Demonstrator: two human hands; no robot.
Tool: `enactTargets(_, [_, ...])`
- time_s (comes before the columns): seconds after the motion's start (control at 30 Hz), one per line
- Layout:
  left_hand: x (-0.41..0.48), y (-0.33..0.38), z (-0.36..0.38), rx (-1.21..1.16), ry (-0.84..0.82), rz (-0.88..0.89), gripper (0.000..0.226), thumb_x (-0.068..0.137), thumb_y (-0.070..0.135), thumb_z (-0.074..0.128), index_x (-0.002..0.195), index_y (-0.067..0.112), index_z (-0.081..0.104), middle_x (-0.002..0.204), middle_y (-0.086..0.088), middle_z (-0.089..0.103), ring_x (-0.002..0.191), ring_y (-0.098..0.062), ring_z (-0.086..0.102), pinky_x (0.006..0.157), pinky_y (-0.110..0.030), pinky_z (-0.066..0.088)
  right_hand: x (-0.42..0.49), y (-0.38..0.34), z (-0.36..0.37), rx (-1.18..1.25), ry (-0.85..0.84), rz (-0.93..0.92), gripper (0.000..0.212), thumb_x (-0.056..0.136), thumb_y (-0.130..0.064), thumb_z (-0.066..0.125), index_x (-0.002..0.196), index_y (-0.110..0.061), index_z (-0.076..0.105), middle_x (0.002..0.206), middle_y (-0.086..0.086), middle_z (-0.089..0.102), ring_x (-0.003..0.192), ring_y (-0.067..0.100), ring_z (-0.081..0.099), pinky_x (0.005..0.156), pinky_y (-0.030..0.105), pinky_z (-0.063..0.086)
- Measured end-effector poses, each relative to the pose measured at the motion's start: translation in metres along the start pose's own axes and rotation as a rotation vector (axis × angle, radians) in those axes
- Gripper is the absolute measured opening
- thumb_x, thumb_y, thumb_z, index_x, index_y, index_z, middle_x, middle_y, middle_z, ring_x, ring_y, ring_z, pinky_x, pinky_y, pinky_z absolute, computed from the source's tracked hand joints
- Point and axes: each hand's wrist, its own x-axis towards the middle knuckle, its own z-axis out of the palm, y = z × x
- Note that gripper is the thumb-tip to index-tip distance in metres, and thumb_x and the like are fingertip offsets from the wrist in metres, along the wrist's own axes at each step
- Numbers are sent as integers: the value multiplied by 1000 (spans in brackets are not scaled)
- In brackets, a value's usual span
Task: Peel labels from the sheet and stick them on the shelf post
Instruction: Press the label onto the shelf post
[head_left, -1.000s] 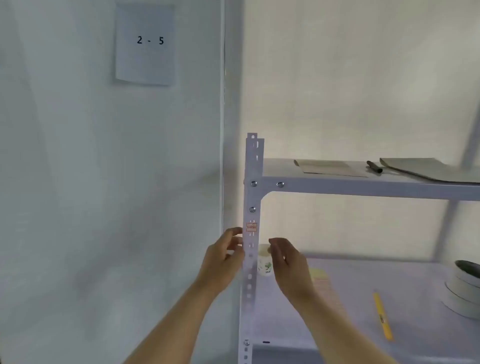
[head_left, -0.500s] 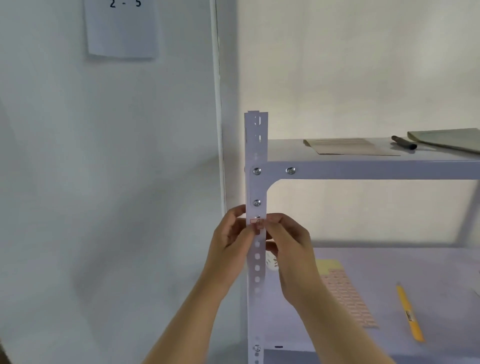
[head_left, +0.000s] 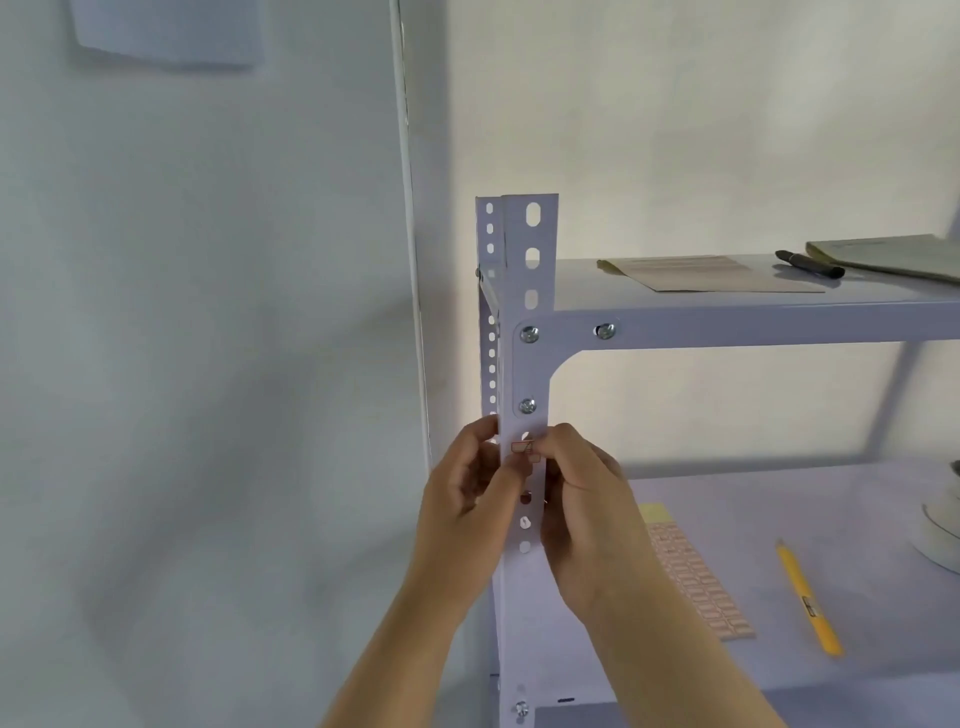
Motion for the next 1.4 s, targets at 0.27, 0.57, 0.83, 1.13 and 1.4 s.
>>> enactTargets(0.27, [0, -5, 1, -60, 3, -11, 26, 98, 7, 59, 114, 24, 71, 98, -3, 79, 96, -28, 73, 92, -49, 57, 3, -1, -3, 56, -42, 39, 29, 82, -8, 50, 99, 12, 63, 103, 35, 65, 91, 35, 63, 83, 46, 47])
enactTargets(0.57, [1, -4, 2, -92, 13, -14, 24, 88, 22, 60, 108, 29, 72, 100, -8, 77, 98, -38, 69, 92, -55, 56, 3, -2, 1, 55, -42, 39, 28, 84, -7, 47, 100, 13, 60, 96, 25, 63, 91, 35, 61, 83, 46, 47])
enactTargets(0.83, [1, -4, 1, -85, -5, -27, 20, 92, 18, 62, 107, 28, 71, 100, -6, 77, 97, -34, 70, 88, -47, 58, -2, -3, 3, 62, -66, 14, 23, 86, -7, 48, 94, 10, 62, 93, 22, 66, 91, 33, 61, 84, 45, 44])
enactTargets(1.13, [0, -2, 0, -90, -5, -39, 23, 87, 24, 60, 108, 27, 71, 101, -10, 76, 98, -36, 68, 89, -48, 57, 3, -2, 1, 46, -91, 51, 25, 82, -7, 47, 91, 10, 62, 95, 24, 63, 92, 33, 59, 84, 46, 43])
enactTargets(1.4, [0, -2, 1, -118, -12, -53, 19, 93, 15, 62, 108, 23, 70, 101, -15, 74, 98, -40, 67, 87, -49, 57, 6, -3, 3, 23, -60, 62, 21, 76, -8, 48, 89, 0, 62, 91, 22, 59, 87, 32, 58, 79, 45, 42])
